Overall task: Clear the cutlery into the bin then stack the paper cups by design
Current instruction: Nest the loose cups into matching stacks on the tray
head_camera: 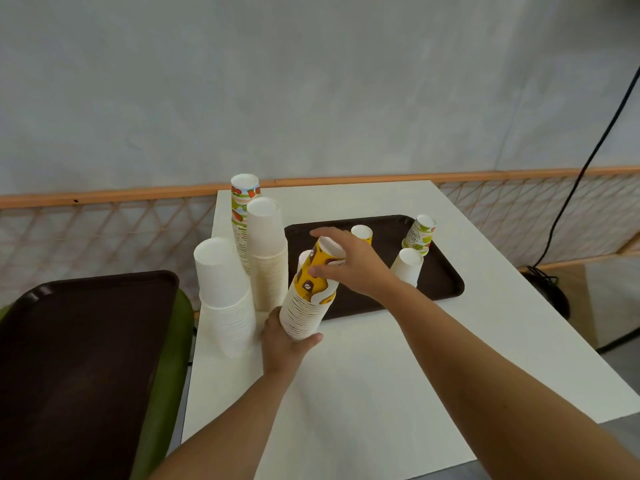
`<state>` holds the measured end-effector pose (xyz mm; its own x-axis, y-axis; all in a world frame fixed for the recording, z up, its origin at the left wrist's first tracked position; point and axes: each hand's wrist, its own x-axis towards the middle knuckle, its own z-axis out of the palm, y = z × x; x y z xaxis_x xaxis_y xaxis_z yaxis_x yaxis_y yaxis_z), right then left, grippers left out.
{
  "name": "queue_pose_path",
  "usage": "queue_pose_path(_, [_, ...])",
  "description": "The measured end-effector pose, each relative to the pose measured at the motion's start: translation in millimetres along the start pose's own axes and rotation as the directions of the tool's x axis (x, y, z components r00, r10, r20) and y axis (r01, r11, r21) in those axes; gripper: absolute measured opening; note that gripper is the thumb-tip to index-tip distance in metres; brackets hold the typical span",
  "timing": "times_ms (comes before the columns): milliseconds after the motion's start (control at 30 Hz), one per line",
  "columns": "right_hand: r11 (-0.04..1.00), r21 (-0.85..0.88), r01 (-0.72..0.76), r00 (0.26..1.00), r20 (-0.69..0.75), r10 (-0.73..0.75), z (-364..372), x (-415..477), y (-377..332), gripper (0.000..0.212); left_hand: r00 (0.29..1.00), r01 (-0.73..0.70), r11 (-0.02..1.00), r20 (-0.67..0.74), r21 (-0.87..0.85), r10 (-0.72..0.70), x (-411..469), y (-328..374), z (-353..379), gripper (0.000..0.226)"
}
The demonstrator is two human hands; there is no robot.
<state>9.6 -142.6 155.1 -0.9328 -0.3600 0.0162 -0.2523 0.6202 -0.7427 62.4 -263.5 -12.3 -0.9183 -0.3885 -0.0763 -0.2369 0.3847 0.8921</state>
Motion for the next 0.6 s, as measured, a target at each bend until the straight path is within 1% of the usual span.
queue_pose_path(133, [0.994,0.107,-0.035,0.998,-0.039,0.04,0,0,5,0.077,1.0,-0.026,1.0,-0.001,-0.008,0.026,-3,-2,3,0.083])
queue_pose_path(267, [0.976,0.204,-0.08,0.993,-0.074,0.097,2,-2,7,0.086,0.998,-0.034,0.999,0.047,-0.039,0.035,-11,-3,6,0.081])
queue_pose_path(400, [0.954,0.267,-0.132,0.989,-0.027,0.145,6,-5,10,0.079,0.992,-0.05,0.994,0.113,-0.094,0.06,-17,2,6,0.085])
queue_pose_path(500, [0.937,0.296,-0.188,0.982,0.026,0.189,6,-6,12,0.073,0.984,-0.052,0.995,0.165,-0.086,0.065,-19,9,5,0.09])
queue_pose_path(600, [0.926,0.32,-0.202,0.979,0.078,0.186,1,-7,15,0.069,0.981,-0.036,0.996,0.188,-0.086,0.052,-21,19,4,0.092])
